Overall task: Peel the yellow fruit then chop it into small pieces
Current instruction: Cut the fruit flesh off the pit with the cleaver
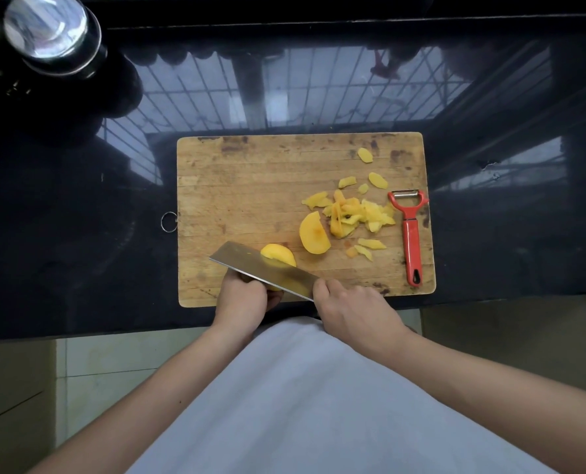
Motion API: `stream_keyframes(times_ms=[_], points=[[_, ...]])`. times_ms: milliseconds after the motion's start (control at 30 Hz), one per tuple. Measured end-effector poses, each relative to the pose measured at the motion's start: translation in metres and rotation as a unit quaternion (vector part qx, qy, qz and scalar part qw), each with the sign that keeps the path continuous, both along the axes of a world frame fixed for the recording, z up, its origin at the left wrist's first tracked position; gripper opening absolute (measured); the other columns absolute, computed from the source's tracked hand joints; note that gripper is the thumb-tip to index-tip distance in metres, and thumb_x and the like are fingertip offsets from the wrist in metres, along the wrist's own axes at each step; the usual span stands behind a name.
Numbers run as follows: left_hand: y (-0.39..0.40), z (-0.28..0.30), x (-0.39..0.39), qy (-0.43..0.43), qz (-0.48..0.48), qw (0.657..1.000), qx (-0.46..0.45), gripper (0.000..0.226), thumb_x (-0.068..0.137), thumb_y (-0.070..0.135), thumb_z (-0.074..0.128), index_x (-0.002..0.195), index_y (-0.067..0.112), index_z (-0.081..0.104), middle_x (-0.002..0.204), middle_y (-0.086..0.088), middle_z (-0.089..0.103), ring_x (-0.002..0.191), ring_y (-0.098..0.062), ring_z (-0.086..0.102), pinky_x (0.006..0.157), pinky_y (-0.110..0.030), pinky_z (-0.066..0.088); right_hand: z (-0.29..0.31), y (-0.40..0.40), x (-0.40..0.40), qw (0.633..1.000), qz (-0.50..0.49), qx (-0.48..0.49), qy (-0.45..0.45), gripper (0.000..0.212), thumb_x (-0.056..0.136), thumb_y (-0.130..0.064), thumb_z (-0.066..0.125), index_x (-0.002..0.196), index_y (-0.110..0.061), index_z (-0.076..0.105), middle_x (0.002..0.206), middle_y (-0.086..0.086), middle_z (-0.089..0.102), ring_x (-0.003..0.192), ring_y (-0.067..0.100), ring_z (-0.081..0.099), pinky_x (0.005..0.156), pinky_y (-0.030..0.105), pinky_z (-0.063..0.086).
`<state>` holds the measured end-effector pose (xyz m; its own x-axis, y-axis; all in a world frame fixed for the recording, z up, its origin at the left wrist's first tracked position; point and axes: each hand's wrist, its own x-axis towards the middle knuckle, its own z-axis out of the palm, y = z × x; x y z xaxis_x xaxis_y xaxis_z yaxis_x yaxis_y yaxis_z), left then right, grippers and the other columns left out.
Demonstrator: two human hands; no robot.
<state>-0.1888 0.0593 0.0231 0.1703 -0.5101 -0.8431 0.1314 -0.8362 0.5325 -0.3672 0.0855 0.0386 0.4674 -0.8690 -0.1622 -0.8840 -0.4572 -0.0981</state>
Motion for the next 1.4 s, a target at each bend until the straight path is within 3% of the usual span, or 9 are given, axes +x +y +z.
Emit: stream_keyframes(times_ms=[233, 467, 600, 767, 900, 1000, 1067, 1233, 1400], points=[[-0.001, -0.003, 0.001, -0.009, 0.007, 1.000, 0.009, 0.018, 0.098, 0.011, 0.056, 0.112, 0.017, 0.066, 0.107, -0.012, 0.076, 0.095, -0.031, 0.076, 0.082, -0.042, 0.065, -0.006, -0.002, 0.005, 0.999, 0.017, -0.005, 0.029, 0.006, 0.072, -0.005, 0.055, 0.069, -0.010, 0.055, 0.051, 0.003, 0.048, 0.028, 0.021, 0.042, 0.035, 0.021, 0.022], [-0.001, -0.002, 0.005, 0.004, -0.007, 1.000, 0.008, 0.026, 0.096, 0.003, 0.056, 0.117, 0.015, 0.066, 0.108, -0.010, 0.077, 0.092, -0.027, 0.076, 0.075, -0.033, 0.064, -0.010, -0.006, 0.010, 1.000, -0.004, 0.006, 0.030, 0.023, 0.080, -0.005, 0.034, 0.068, -0.011, 0.053, 0.050, 0.002, 0.047, 0.028, 0.020, 0.041, 0.036, 0.021, 0.018], [-0.002, -0.004, 0.006, 0.006, -0.016, 1.000, 0.011, 0.037, 0.093, -0.005, 0.055, 0.120, 0.019, 0.063, 0.114, -0.009, 0.074, 0.101, -0.029, 0.075, 0.086, -0.041, 0.064, -0.007, -0.018, 0.017, 0.999, 0.004, 0.033, 0.013, 0.012, 0.077, -0.006, 0.047, 0.069, -0.011, 0.054, 0.049, 0.003, 0.048, 0.028, 0.022, 0.042, 0.037, 0.022, 0.015], [-0.005, 0.002, 0.004, 0.003, -0.028, 1.000, 0.003, 0.037, 0.094, -0.007, 0.056, 0.114, 0.024, 0.062, 0.116, -0.010, 0.072, 0.105, -0.032, 0.072, 0.083, -0.039, 0.064, -0.001, -0.029, 0.026, 0.998, 0.002, 0.068, 0.002, 0.021, 0.082, -0.008, 0.036, 0.074, -0.014, 0.054, 0.054, 0.002, 0.055, 0.034, 0.026, 0.048, 0.041, 0.026, 0.015], [-0.004, 0.006, 0.005, -0.062, -0.078, 0.995, -0.007, 0.009, 0.101, 0.019, 0.064, 0.104, 0.022, 0.056, 0.110, -0.009, 0.070, 0.094, -0.030, 0.074, 0.089, -0.049, 0.062, 0.005, -0.038, 0.014, 0.987, -0.040, 0.157, -0.010, 0.011, 0.098, -0.007, 0.044, 0.099, -0.014, 0.052, 0.079, 0.004, 0.060, 0.060, 0.030, 0.048, 0.049, 0.034, 0.030], [0.000, 0.004, 0.017, -0.125, -0.116, 0.985, -0.030, 0.016, 0.093, 0.038, 0.068, 0.101, 0.031, 0.056, 0.107, -0.004, 0.068, 0.095, -0.027, 0.072, 0.091, -0.053, 0.060, 0.008, -0.053, 0.006, 0.969, -0.125, 0.205, -0.054, 0.012, 0.103, -0.018, 0.046, 0.100, -0.014, 0.057, 0.078, 0.005, 0.054, 0.071, 0.031, 0.056, 0.059, 0.041, 0.049], [0.007, -0.008, 0.027, -0.156, -0.155, 0.975, -0.044, 0.027, 0.080, 0.055, 0.065, 0.102, 0.041, 0.057, 0.114, -0.001, 0.067, 0.101, -0.023, 0.070, 0.091, -0.052, 0.060, 0.014, -0.060, 0.002, 0.951, -0.170, 0.240, -0.097, 0.022, 0.105, -0.029, 0.045, 0.099, -0.015, 0.061, 0.079, 0.005, 0.055, 0.073, 0.030, 0.056, 0.063, 0.041, 0.050], [0.005, 0.007, 0.028, -0.189, -0.225, 0.953, -0.065, 0.038, 0.096, 0.041, 0.066, 0.131, 0.030, 0.054, 0.137, -0.001, 0.056, 0.111, -0.014, 0.061, 0.104, -0.043, 0.052, 0.032, -0.063, -0.003, 0.929, -0.208, 0.253, -0.173, 0.027, 0.106, -0.030, 0.046, 0.081, -0.023, 0.052, 0.070, 0.001, 0.057, 0.064, 0.022, 0.054, 0.052, 0.036, 0.037], [-0.014, 0.016, 0.015, -0.259, -0.349, 0.900, -0.041, 0.061, 0.094, 0.050, 0.066, 0.145, 0.024, 0.044, 0.141, -0.001, 0.042, 0.119, -0.027, 0.056, 0.093, -0.035, 0.043, 0.041, -0.055, -0.002, 0.925, -0.233, 0.238, -0.181, 0.032, 0.107, -0.030, 0.045, 0.074, -0.030, 0.046, 0.068, -0.001, 0.057, 0.059, 0.016, 0.053, 0.048, 0.031, 0.033]])
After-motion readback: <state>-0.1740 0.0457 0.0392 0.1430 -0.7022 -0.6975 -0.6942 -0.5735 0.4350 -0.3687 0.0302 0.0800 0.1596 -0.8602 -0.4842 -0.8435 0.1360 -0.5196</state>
